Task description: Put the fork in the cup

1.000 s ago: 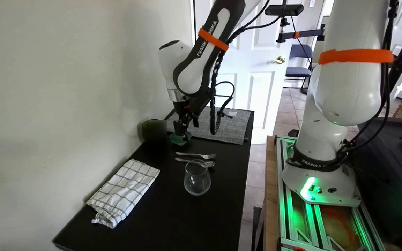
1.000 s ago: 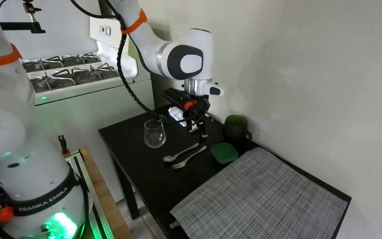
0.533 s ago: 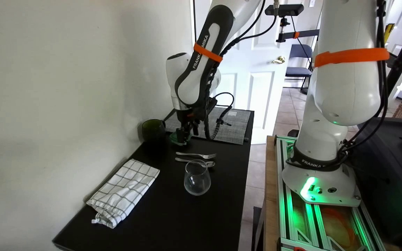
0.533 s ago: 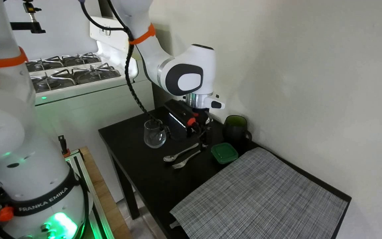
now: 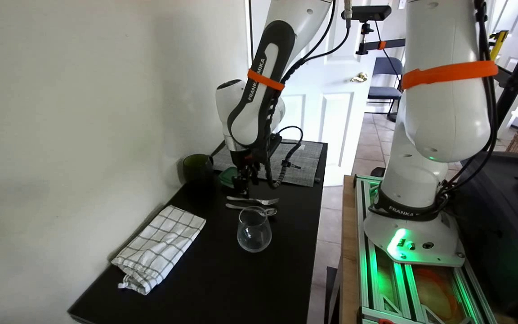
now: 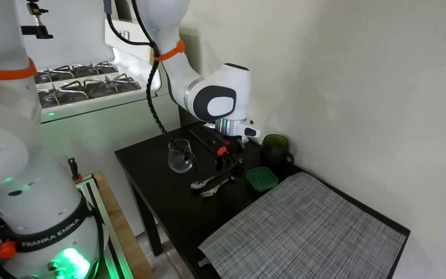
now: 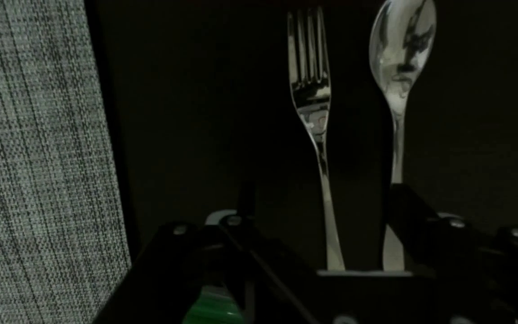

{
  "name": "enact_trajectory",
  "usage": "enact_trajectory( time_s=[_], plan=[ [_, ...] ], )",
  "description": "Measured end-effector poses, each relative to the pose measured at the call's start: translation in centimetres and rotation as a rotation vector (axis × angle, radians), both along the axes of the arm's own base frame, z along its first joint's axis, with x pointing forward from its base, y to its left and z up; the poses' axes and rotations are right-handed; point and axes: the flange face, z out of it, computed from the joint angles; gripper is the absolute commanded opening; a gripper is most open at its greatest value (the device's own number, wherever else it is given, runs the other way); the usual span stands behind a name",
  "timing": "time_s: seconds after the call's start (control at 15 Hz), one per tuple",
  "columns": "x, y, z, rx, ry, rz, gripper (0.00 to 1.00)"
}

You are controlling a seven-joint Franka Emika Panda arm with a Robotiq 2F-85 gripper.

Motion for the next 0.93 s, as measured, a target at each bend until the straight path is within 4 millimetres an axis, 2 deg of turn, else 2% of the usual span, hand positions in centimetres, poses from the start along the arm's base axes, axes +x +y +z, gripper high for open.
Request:
enact_trajectory(
  time_s=[0.07, 0.13, 0.4, 0.47, 0.67, 0.93],
  plan=[
    [0.0, 0.0, -0.2, 0.0, 0.003, 0.0, 0.87],
    [-0.1, 0.0, -0.4, 0.0, 0.005, 0.001, 0.98],
    [0.1, 0.2, -1.0, 0.0, -0.018, 0.008, 1.0],
    [0.2, 0.3, -1.2, 0.0, -0.025, 0.009, 0.93],
    [0.2, 0.7, -1.8, 0.002, -0.039, 0.017, 0.61],
    [0.2, 0.9, -2.6, 0.003, -0.042, 0.022, 0.31]
  ],
)
